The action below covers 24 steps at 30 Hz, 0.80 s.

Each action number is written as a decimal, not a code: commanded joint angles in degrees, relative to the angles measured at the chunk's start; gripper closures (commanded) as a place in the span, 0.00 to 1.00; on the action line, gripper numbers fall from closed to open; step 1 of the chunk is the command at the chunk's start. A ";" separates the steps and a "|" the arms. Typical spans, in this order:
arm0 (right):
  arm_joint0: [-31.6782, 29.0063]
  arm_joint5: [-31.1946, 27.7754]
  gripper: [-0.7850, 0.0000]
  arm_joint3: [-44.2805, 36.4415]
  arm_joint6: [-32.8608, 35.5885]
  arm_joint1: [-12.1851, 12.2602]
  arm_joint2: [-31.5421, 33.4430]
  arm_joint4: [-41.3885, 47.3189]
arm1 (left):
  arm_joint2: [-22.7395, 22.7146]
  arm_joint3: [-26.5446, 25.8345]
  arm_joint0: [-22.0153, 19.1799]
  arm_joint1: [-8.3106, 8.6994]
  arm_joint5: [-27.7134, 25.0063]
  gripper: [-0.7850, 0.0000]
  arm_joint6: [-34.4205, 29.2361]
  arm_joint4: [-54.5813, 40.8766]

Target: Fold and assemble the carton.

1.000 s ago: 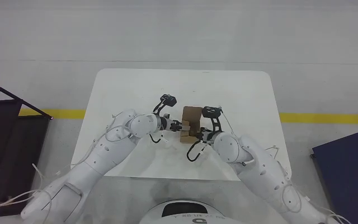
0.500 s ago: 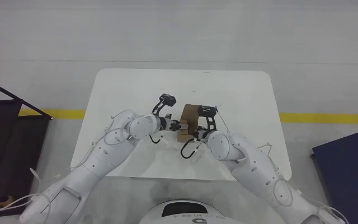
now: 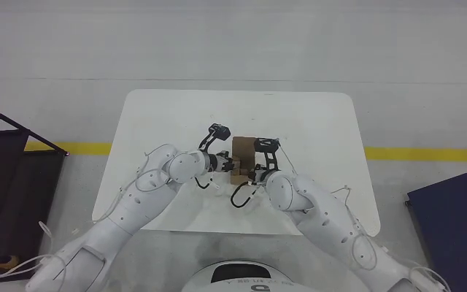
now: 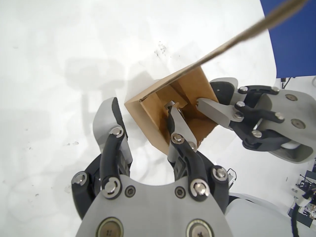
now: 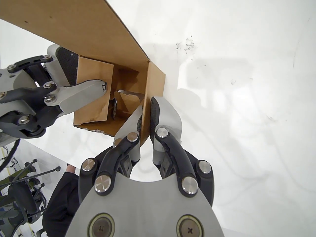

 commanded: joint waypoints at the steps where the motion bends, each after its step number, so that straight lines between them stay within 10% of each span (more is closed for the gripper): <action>1: 0.05 0.27 0.83 0.07 -0.15 -0.15 -0.02 -0.15 | 0.04 0.03 -0.03 -0.07 -0.09 0.63 0.01 0.02; 5: -0.18 0.33 0.61 -0.27 -1.49 -0.55 0.21 0.61 | 0.11 0.09 -0.04 -0.22 -0.25 0.69 0.09 0.14; 17: -2.47 -1.60 0.67 -0.75 -5.68 -1.15 2.25 3.44 | -0.04 -0.02 0.07 -0.49 -0.52 1.00 0.05 0.87; 24: -3.74 -2.49 0.67 -1.65 -6.84 -1.26 3.32 3.82 | -0.24 -0.19 0.24 -0.60 -0.80 1.00 -0.05 1.10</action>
